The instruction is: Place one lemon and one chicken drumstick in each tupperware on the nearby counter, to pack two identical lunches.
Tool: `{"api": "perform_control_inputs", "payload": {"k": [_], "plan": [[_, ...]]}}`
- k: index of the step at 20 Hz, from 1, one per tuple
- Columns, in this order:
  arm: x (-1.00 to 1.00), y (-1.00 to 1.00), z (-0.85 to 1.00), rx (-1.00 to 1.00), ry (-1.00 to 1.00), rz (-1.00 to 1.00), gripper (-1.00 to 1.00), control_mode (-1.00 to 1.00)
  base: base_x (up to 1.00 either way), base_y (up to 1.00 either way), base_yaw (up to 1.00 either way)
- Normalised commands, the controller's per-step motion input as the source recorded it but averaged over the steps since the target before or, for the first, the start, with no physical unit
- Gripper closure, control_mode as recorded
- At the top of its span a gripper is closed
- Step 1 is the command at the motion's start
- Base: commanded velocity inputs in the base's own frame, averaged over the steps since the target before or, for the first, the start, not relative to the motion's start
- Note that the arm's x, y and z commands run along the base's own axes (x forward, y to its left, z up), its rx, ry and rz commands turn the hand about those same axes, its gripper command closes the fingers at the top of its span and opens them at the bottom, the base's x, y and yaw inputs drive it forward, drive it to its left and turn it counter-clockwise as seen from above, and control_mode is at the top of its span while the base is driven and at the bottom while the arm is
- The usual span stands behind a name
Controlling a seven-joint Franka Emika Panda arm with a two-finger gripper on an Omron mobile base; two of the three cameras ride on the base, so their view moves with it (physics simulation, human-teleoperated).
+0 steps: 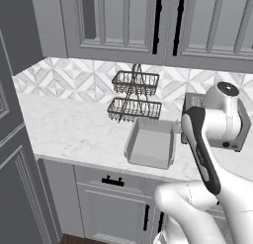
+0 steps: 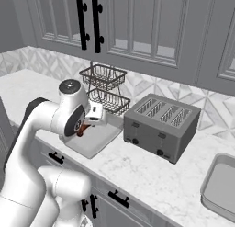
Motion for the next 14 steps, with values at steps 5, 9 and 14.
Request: {"api": "perform_control_inputs", "payload": {"k": [5, 9, 14], "plan": [[1.0, 0.51, -0.06, 0.0, 0.04, 0.0, 1.0, -1.0, 0.0, 0.0, 0.0], [1.0, 0.34, -0.17, -0.01, 0.45, 0.0, 1.0, -1.0, 0.0, 0.0, 0.0], [0.86, 0.07, -0.35, -0.12, 0.68, 0.0, 1.0, -1.0, 0.0, 0.0, 0.0]]}}
